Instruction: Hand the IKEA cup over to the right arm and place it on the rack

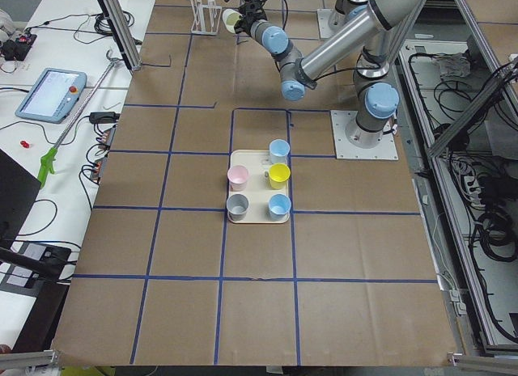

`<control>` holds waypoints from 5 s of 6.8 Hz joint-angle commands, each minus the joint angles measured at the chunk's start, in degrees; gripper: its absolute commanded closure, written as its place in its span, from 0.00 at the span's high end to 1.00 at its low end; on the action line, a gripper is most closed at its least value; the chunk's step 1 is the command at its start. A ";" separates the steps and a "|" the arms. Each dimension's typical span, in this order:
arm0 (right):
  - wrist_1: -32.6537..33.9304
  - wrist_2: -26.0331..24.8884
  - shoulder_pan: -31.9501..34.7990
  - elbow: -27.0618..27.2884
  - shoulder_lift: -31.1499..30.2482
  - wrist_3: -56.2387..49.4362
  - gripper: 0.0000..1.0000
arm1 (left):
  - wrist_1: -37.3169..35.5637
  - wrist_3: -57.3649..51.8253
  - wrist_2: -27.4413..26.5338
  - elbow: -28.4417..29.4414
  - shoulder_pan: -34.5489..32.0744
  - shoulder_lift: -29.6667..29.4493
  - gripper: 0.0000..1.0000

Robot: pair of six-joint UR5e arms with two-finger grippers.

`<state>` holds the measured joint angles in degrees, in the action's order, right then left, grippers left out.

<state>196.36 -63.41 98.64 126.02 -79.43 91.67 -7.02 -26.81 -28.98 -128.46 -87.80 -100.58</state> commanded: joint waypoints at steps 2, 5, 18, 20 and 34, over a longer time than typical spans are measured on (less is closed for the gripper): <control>-0.01 -1.98 2.26 -1.22 0.42 2.11 0.98 | -0.01 0.09 -0.03 0.05 0.09 0.12 0.01; -0.10 -1.98 3.04 -4.02 2.87 2.11 0.98 | -0.01 0.62 -0.03 0.05 0.09 0.30 0.01; -0.10 -1.98 3.75 -5.88 5.43 2.11 0.58 | -2.82 4.12 -0.55 0.76 0.09 0.21 0.82; -0.01 -1.89 3.58 -5.96 5.51 1.94 0.57 | -3.00 4.31 -0.47 0.76 0.61 0.82 0.99; -0.63 -10.68 -18.56 -21.05 15.95 -89.01 0.32 | 89.49 26.01 -58.19 37.35 -0.53 6.87 1.00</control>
<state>195.52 -74.05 80.97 108.54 -66.84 5.86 63.43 -2.97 -84.53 -98.19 -87.98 -95.69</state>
